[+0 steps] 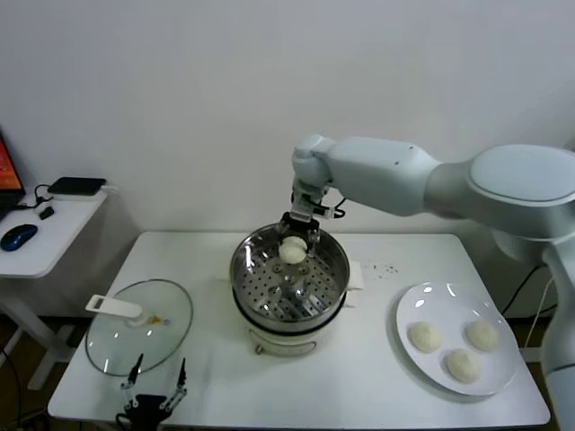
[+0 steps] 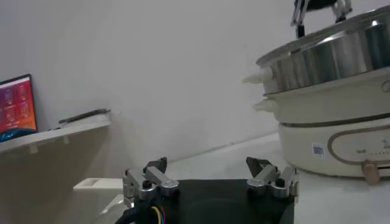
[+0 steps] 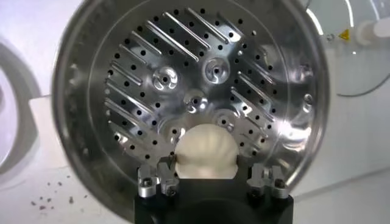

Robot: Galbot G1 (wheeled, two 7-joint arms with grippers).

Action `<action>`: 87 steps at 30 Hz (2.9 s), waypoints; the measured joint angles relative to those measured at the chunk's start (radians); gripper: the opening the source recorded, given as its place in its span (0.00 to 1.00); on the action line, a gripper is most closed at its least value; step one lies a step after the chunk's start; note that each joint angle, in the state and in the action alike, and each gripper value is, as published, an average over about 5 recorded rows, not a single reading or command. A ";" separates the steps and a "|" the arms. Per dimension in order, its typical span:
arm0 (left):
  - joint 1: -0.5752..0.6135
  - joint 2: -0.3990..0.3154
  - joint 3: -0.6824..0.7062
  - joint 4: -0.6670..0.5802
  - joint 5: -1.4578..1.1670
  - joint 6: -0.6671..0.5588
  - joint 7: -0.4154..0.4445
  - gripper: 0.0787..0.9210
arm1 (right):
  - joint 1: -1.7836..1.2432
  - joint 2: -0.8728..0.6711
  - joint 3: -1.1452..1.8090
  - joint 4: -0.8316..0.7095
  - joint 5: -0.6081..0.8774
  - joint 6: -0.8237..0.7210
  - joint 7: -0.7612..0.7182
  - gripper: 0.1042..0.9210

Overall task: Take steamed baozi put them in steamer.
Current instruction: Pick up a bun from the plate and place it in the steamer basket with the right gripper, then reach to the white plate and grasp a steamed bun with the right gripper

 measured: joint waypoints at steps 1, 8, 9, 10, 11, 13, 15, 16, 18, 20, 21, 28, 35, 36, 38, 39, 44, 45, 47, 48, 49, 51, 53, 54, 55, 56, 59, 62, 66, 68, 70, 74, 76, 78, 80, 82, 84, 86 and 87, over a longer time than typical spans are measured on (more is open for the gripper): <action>0.000 -0.001 0.000 0.000 0.000 0.000 0.000 0.88 | -0.008 0.005 0.002 -0.009 -0.006 0.004 0.000 0.69; 0.000 -0.001 -0.001 -0.002 0.002 -0.003 -0.001 0.88 | -0.042 0.018 0.026 -0.047 -0.042 0.029 0.008 0.73; 0.000 -0.001 -0.001 -0.002 0.002 -0.003 -0.001 0.88 | -0.043 0.018 0.030 -0.049 -0.046 0.033 0.010 0.76; 0.000 -0.001 -0.001 -0.003 0.002 -0.003 -0.001 0.88 | -0.043 0.018 0.033 -0.050 -0.048 0.036 0.012 0.79; 0.000 -0.001 -0.001 -0.003 0.002 -0.004 -0.001 0.88 | -0.043 0.017 0.036 -0.051 -0.051 0.038 0.013 0.82; 0.000 -0.001 -0.002 -0.003 0.002 -0.005 -0.001 0.88 | -0.042 0.015 0.040 -0.051 -0.052 0.041 0.015 0.86; 0.001 -0.001 -0.004 -0.004 0.003 -0.006 -0.002 0.88 | -0.034 0.012 0.042 -0.048 -0.046 0.044 0.014 0.87; 0.003 -0.001 -0.005 -0.004 0.004 -0.007 -0.002 0.88 | -0.027 0.009 0.040 -0.045 -0.039 0.045 0.011 0.88; 0.006 0.000 -0.007 -0.006 0.006 -0.009 -0.002 0.88 | -0.006 0.001 0.033 -0.036 -0.016 0.046 0.002 0.88; 0.010 0.001 -0.009 -0.010 0.008 -0.009 -0.002 0.88 | 0.023 -0.011 0.016 -0.022 0.021 0.044 -0.013 0.88; 0.013 0.001 -0.010 -0.012 0.009 -0.009 -0.002 0.88 | 0.041 -0.018 0.005 -0.014 0.045 0.040 -0.021 0.88; 0.028 0.003 -0.016 -0.032 0.008 -0.002 -0.002 0.88 | 0.195 -0.120 -0.126 0.087 0.296 -0.085 -0.048 0.88; 0.034 0.003 -0.009 -0.042 0.006 0.003 -0.002 0.88 | 0.351 -0.300 -0.315 0.267 0.506 -0.360 0.023 0.88; 0.033 0.003 -0.008 -0.042 0.006 0.003 -0.002 0.88 | 0.368 -0.328 -0.341 0.296 0.528 -0.401 0.036 0.88; 0.030 0.003 -0.007 -0.041 0.006 0.003 -0.002 0.88 | 0.396 -0.384 -0.390 0.355 0.569 -0.480 0.061 0.88; 0.029 0.003 -0.006 -0.040 0.006 0.003 -0.002 0.88 | 0.407 -0.412 -0.410 0.383 0.585 -0.516 0.072 0.88; 0.025 0.003 -0.004 -0.034 0.008 0.002 -0.001 0.88 | 0.430 -0.550 -0.480 0.500 0.629 -0.657 0.116 0.88; 0.025 0.003 -0.004 -0.032 0.009 0.001 -0.001 0.88 | 0.427 -0.575 -0.488 0.518 0.630 -0.678 0.124 0.88; 0.024 0.003 -0.005 -0.030 0.011 -0.001 -0.001 0.88 | 0.414 -0.624 -0.496 0.546 0.624 -0.716 0.138 0.88; 0.024 0.002 -0.005 -0.028 0.012 -0.002 -0.001 0.88 | 0.404 -0.647 -0.498 0.558 0.618 -0.732 0.144 0.88; 0.024 0.002 -0.005 -0.027 0.014 -0.003 -0.001 0.88 | 0.391 -0.670 -0.497 0.568 0.611 -0.748 0.151 0.88; 0.024 0.001 -0.006 -0.023 0.018 -0.005 -0.002 0.88 | 0.362 -0.710 -0.491 0.584 0.591 -0.775 0.162 0.88; 0.023 0.000 -0.007 -0.020 0.023 -0.007 -0.004 0.88 | 0.328 -0.744 -0.478 0.595 0.569 -0.796 0.171 0.88; 0.023 -0.001 -0.008 -0.019 0.026 -0.008 -0.005 0.88 | 0.310 -0.758 -0.470 0.598 0.558 -0.805 0.175 0.88; 0.023 -0.001 -0.008 -0.018 0.029 -0.008 -0.007 0.88 | 0.290 -0.770 -0.460 0.600 0.547 -0.812 0.178 0.88; 0.023 -0.001 -0.008 -0.016 0.031 -0.009 -0.008 0.88 | 0.270 -0.780 -0.449 0.601 0.535 -0.819 0.181 0.88; 0.025 -0.001 -0.009 -0.012 0.039 -0.010 -0.010 0.88 | 0.209 -0.803 -0.414 0.599 0.504 -0.834 0.189 0.88; 0.027 -0.001 -0.010 -0.011 0.044 -0.011 -0.011 0.88 | 0.151 -0.817 -0.378 0.591 0.474 -0.844 0.195 0.88; 0.028 -0.002 -0.012 -0.010 0.047 -0.013 -0.012 0.88 | 0.075 -0.825 -0.329 0.572 0.432 -0.856 0.207 0.88; 0.029 -0.002 -0.013 -0.009 0.049 -0.015 -0.013 0.88 | 0.039 -0.826 -0.305 0.561 0.412 -0.861 0.213 0.88; 0.029 -0.002 -0.013 -0.007 0.051 -0.015 -0.013 0.88 | 0.005 -0.826 -0.281 0.550 0.396 -0.865 0.218 0.88; 0.027 -0.002 -0.015 -0.003 0.054 -0.015 -0.013 0.88 | -0.057 -0.821 -0.236 0.531 0.369 -0.874 0.228 0.88; 0.026 -0.002 -0.016 -0.001 0.055 -0.015 -0.013 0.88 | -0.082 -0.818 -0.217 0.525 0.358 -0.878 0.231 0.88; 0.026 -0.002 -0.017 0.001 0.055 -0.014 -0.013 0.88 | -0.102 -0.816 -0.201 0.521 0.351 -0.881 0.234 0.88; 0.025 -0.002 -0.018 0.003 0.055 -0.013 -0.013 0.88 | -0.117 -0.816 -0.188 0.518 0.344 -0.884 0.235 0.88; 0.023 -0.002 -0.019 0.004 0.055 -0.012 -0.014 0.88 | -0.128 -0.816 -0.179 0.517 0.337 -0.887 0.236 0.88; 0.021 -0.002 -0.019 0.004 0.055 -0.011 -0.014 0.88 | -0.136 -0.816 -0.173 0.516 0.329 -0.889 0.237 0.86; 0.020 -0.001 -0.019 0.003 0.055 -0.010 -0.014 0.88 | -0.140 -0.817 -0.169 0.516 0.323 -0.890 0.237 0.82; 0.020 -0.001 -0.019 0.002 0.055 -0.010 -0.014 0.88 | -0.142 -0.817 -0.167 0.516 0.320 -0.890 0.238 0.80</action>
